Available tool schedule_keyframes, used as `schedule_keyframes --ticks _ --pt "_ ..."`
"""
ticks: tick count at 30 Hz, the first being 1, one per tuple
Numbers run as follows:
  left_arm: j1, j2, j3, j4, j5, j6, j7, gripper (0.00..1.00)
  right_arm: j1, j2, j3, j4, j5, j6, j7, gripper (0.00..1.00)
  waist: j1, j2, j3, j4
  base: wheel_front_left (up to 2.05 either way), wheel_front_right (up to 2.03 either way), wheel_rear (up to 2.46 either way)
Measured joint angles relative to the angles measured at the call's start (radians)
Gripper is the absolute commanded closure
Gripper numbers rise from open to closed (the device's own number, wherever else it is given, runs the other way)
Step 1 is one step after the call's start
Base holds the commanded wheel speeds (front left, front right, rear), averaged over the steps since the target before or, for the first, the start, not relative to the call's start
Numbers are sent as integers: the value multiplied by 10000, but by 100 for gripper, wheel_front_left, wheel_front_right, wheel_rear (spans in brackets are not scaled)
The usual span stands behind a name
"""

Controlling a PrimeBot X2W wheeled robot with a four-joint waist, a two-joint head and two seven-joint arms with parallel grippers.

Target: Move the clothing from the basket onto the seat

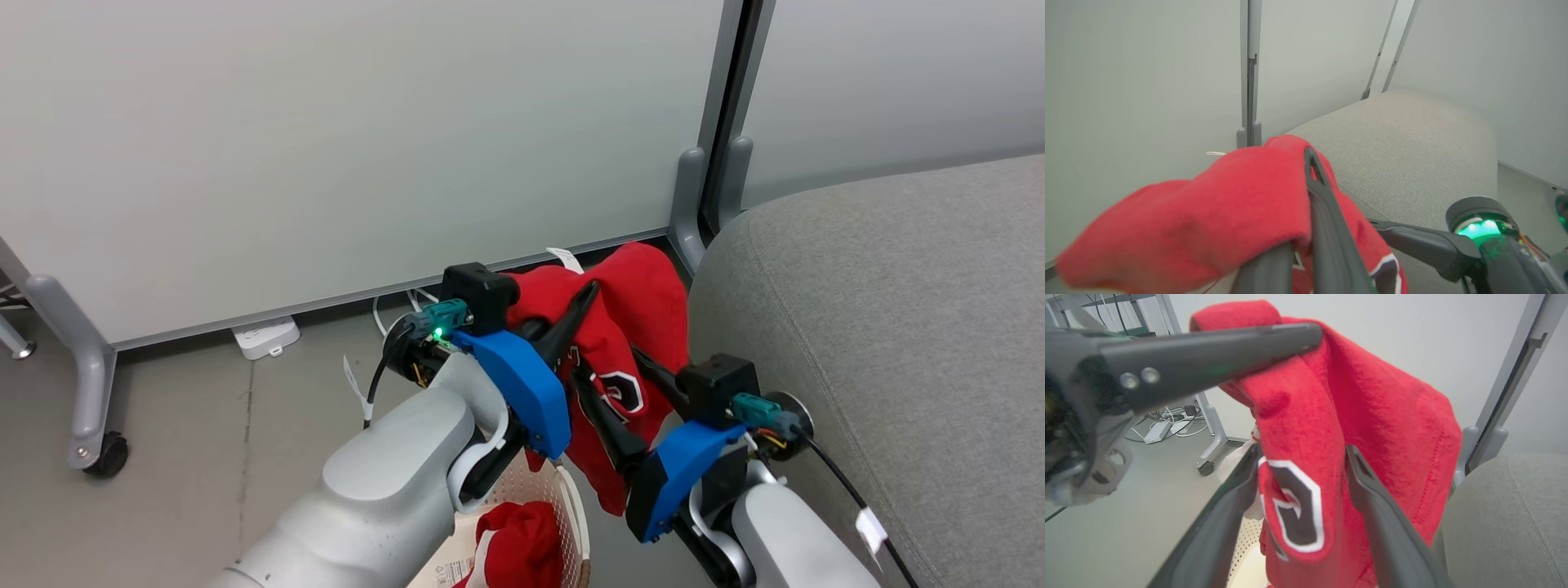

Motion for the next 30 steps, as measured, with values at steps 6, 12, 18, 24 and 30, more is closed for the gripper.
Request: schedule_keyframes --ticks 6,12,18,24,30 --pt "-149 2 -268 -35 -278 56 -102 100 -843 2 259 1053 -84 2 105 0 0 0 97 82 0 0 0" --pt "-316 0 -489 13 -516 69 -167 100 -1392 2 518 1971 25 2 238 100 0 0 137 131 0 0 0" --pt "-354 4 -667 92 -713 142 -263 100 -1519 0 706 2383 259 2 -17 100 0 0 135 105 0 0 0" --pt "-448 2 -851 142 -876 150 -364 100 -1655 0 809 2621 353 2 -132 100 0 0 128 53 0 0 0" --pt "-506 2 -991 215 -968 155 -453 100 -1688 0 857 2723 362 2 -199 100 0 0 105 48 0 0 0"
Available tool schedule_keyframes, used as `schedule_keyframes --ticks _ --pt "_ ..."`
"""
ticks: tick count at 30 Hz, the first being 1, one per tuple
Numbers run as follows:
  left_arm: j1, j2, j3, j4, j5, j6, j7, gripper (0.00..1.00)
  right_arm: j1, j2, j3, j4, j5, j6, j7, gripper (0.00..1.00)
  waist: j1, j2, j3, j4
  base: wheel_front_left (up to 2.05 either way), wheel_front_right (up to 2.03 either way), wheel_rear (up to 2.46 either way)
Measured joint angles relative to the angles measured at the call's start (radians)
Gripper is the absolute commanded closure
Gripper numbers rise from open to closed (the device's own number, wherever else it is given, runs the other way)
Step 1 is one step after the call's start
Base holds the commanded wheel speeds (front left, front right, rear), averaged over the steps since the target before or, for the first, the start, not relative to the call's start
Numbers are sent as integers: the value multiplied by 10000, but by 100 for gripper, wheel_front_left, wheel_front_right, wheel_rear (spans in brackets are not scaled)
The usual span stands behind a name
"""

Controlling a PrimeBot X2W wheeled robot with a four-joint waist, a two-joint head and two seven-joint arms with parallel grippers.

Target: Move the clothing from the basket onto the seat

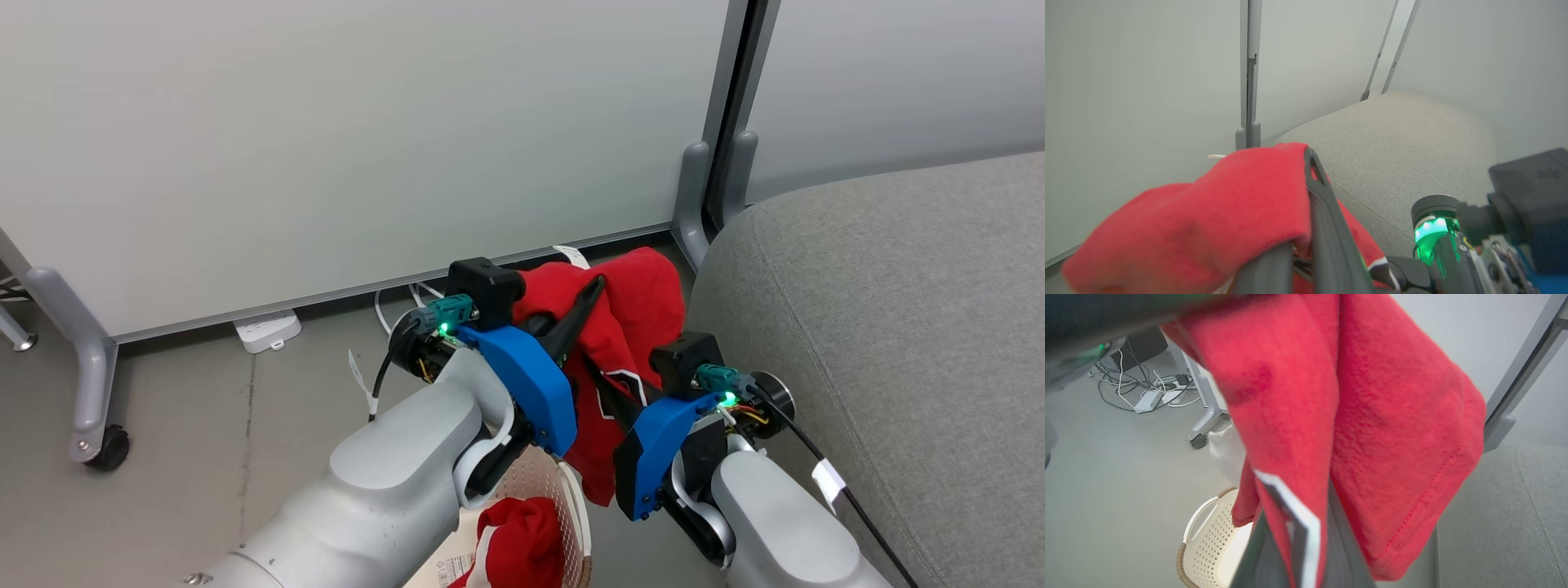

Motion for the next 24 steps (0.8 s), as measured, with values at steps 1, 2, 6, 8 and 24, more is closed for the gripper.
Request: schedule_keyframes --ticks 1,2,6,8,24 --pt "-1 0 -15 8 -27 2 -12 100 -6 0 4 12 10 0 -2 100 0 0 -5 4 0 0 0" --pt "-2 0 -31 13 -65 2 -15 100 -7 0 10 27 12 0 -10 100 0 0 -10 11 0 0 0" --pt "-16 2 -130 42 -169 2 -59 100 -8 0 38 63 42 0 -35 100 0 0 -28 44 0 0 0" --pt "-21 0 -186 54 -207 2 -90 100 -8 0 71 82 58 0 -35 100 0 0 -28 56 0 0 0" --pt "-157 0 -309 130 -502 111 -251 0 -9 0 213 144 159 0 -86 100 0 0 -18 105 0 0 0"
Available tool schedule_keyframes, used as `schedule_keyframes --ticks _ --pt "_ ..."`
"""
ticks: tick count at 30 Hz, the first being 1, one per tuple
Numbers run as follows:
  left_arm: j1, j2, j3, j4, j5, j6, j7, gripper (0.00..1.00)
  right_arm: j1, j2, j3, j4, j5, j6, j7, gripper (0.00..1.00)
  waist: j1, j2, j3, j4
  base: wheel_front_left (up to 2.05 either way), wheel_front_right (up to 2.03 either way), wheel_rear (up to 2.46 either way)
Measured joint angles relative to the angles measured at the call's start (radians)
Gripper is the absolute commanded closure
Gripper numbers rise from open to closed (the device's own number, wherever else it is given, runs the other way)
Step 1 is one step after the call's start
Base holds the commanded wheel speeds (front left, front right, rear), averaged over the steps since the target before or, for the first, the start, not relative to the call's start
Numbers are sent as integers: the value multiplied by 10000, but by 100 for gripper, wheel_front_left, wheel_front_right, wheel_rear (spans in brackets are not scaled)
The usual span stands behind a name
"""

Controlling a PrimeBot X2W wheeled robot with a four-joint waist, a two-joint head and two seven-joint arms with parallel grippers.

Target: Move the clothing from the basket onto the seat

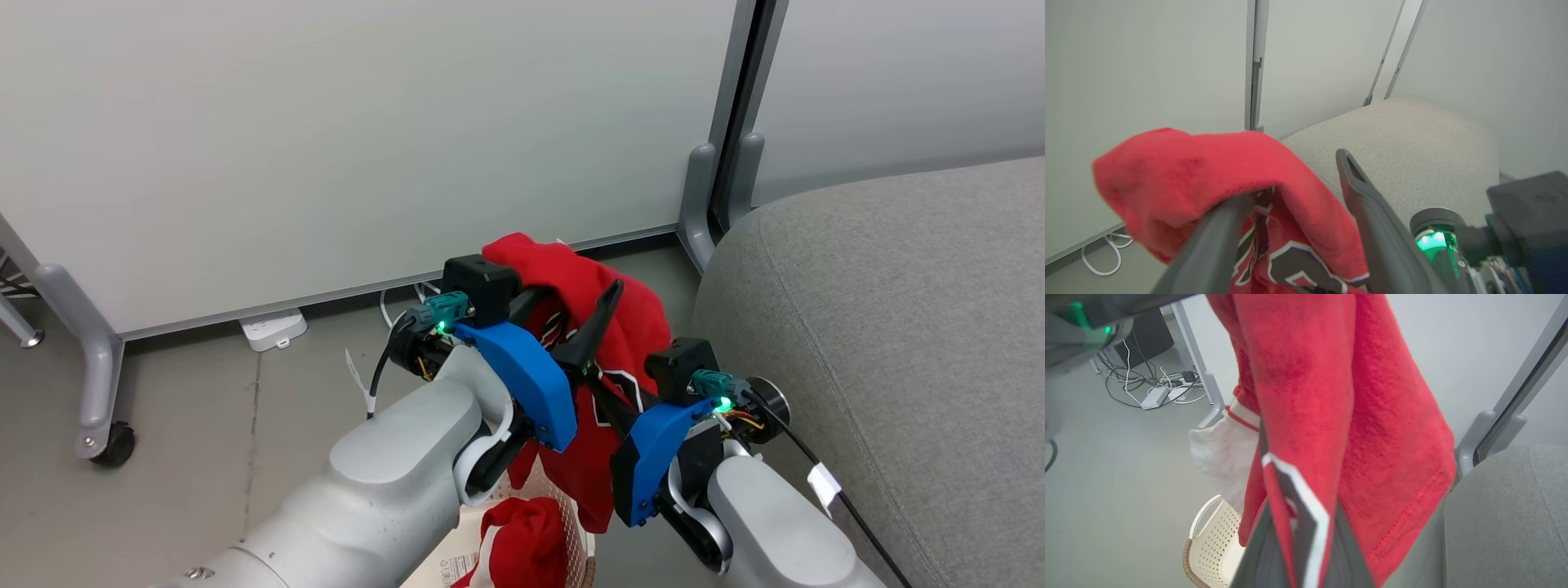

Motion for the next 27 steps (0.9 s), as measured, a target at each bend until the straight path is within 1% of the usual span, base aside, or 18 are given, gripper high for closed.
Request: schedule_keyframes --ticks 4,5,9,15,18,21,24,27 --pt "9 -2 65 -73 278 -165 -40 0 1 -2 -94 50 -40 -2 -52 100 -1 0 4 65 0 0 0" --pt "59 -2 207 -98 397 -209 -42 0 3 -2 -128 56 -65 -2 -59 100 0 0 5 86 0 0 0" --pt "740 182 1292 -700 1250 -307 -81 0 29 -2 -259 90 -113 0 -90 100 0 0 22 184 0 0 0" --pt "2512 909 2696 -2075 2999 -614 -81 0 74 0 -430 96 -226 0 -130 100 0 0 27 286 0 0 0" --pt "3392 1204 3436 -2844 3921 -667 -84 0 142 0 -566 109 -328 0 -130 100 -1 0 21 335 0 0 0" --pt "4371 1333 4236 -3465 4608 -740 -82 0 254 0 -717 121 -376 0 -127 100 0 0 17 366 0 0 0" --pt "5280 1335 5079 -3994 5093 -740 -82 0 282 -4 -823 90 -378 -2 -127 100 -1 0 21 366 0 0 0" --pt "6050 1340 5578 -4167 5653 -738 -82 0 322 -2 -855 27 -378 0 -123 100 -1 0 23 367 0 0 0"
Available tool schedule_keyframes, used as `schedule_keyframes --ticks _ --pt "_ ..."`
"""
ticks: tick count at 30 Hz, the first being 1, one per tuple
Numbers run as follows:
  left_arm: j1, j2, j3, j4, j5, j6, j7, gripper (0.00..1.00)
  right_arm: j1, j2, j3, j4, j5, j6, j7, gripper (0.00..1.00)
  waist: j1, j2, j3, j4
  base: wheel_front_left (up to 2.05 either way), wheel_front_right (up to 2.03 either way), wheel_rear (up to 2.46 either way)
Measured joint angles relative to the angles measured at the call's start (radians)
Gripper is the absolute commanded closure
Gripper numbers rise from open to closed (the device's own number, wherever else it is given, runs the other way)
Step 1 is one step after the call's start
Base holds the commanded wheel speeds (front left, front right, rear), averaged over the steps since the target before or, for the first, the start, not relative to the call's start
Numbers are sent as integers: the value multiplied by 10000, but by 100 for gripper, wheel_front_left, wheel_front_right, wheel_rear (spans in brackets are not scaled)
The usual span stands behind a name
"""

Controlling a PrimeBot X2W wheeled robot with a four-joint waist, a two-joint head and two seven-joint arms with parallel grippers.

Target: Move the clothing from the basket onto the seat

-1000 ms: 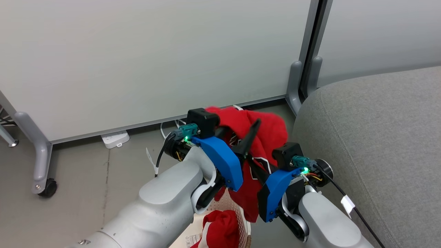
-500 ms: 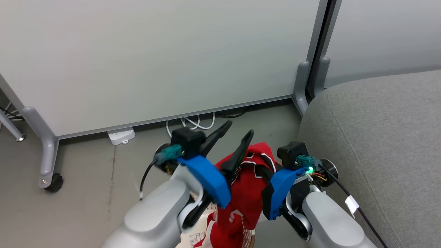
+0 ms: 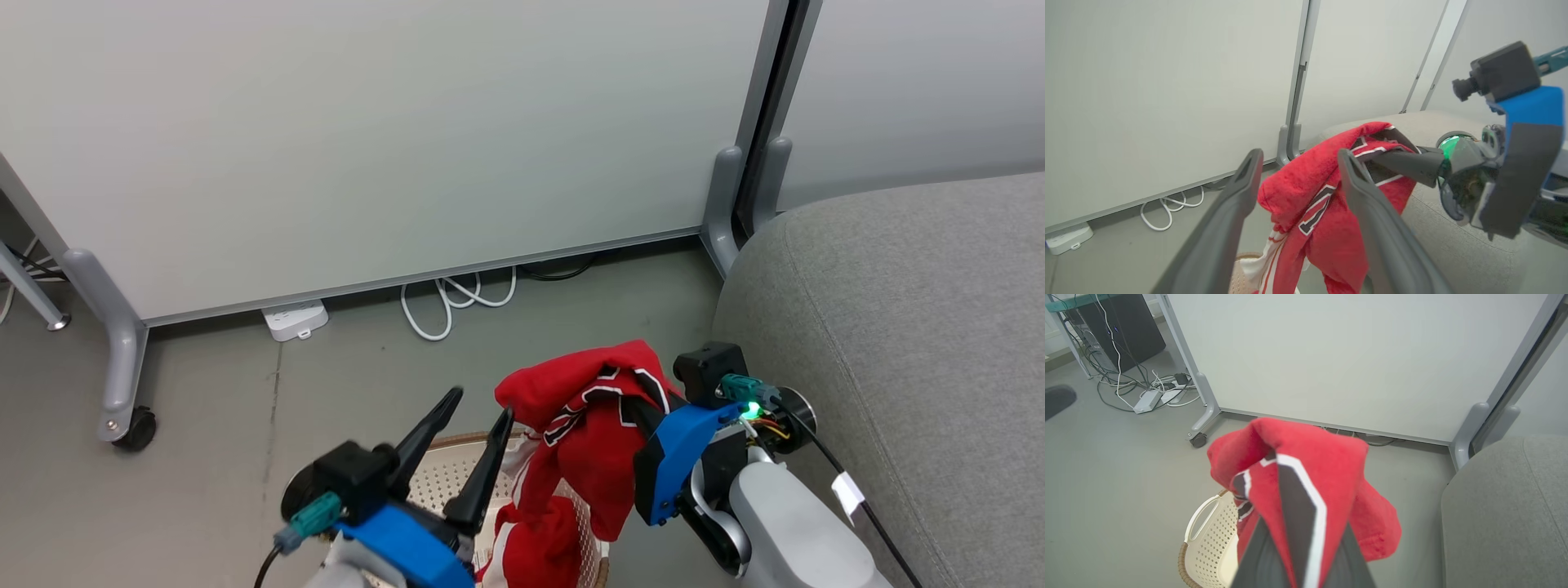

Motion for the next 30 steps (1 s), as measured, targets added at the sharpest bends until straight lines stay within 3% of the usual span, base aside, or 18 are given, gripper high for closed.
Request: schedule_keyframes --ticks 14,30 --pt "1160 -353 1498 -125 989 -240 0 0 193 0 -71 -198 -75 0 117 100 0 0 55 159 0 0 0" --pt "1307 -690 1858 107 1214 -359 0 0 198 0 54 -234 -54 0 184 100 0 0 128 -125 0 0 0"
